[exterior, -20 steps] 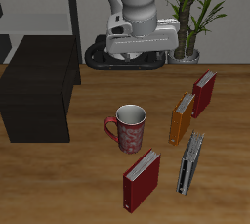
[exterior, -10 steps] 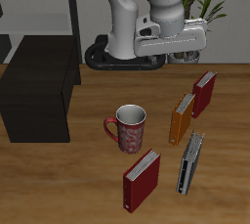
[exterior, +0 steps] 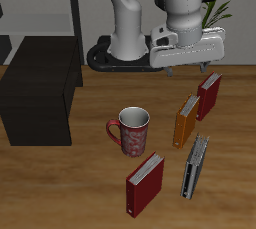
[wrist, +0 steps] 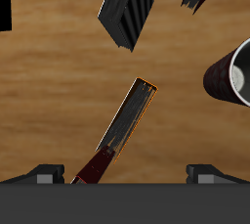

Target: Place the orange book flat on top of the shelf

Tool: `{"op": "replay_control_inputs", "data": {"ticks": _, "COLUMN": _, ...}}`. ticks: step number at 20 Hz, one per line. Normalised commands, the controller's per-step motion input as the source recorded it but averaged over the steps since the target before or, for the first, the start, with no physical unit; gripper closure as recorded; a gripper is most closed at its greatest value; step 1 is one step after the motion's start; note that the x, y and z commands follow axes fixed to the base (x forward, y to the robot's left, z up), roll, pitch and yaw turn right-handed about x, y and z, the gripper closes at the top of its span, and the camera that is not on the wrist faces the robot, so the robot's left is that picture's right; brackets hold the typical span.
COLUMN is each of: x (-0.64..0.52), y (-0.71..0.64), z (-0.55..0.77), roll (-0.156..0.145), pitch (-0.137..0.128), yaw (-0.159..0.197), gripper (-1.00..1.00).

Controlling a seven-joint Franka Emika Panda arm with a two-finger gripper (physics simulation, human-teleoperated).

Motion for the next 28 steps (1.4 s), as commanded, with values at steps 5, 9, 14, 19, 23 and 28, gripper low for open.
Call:
{"op": "replay_control_inputs", "data": {"ticks": 5, "x": 0.27, "y": 0.02, "z": -0.27, "roll": -0.001, "pitch": -0.008, "yaw": -0.055, "gripper": -1.0}}
{"op": "replay_control_inputs", "data": {"ticks": 9, "x": 0.05, "y": 0.13, "z": -0.29, "roll": 0.043, "pitch": -0.073, "yaw": -0.008, "gripper": -1.0}}
{"op": "replay_control_inputs", "data": {"ticks": 14, "x": 0.1, "y": 0.04, "z": -0.25, "roll": -0.016, "pitch": -0.027, "yaw": -0.058, "gripper": -1.0}}
{"op": "replay_control_inputs", "data": {"ticks": 19, "x": 0.03, "y": -0.03, "z": -0.24, "roll": -0.023, "pitch": -0.033, "yaw": -0.017, "gripper": -1.0}}
{"op": "replay_control_inputs", "data": {"ticks": 23, "x": 0.0, "y": -0.1, "z": -0.45, "roll": -0.026, "pitch": 0.013, "yaw": -0.023, "gripper": -1.0}}
{"op": "replay_control_inputs", "data": {"ticks": 28, "x": 0.0, "y": 0.0, "z": -0.32, "roll": -0.001, "pitch": 0.057, "yaw": -0.026, "gripper": -1.0}}
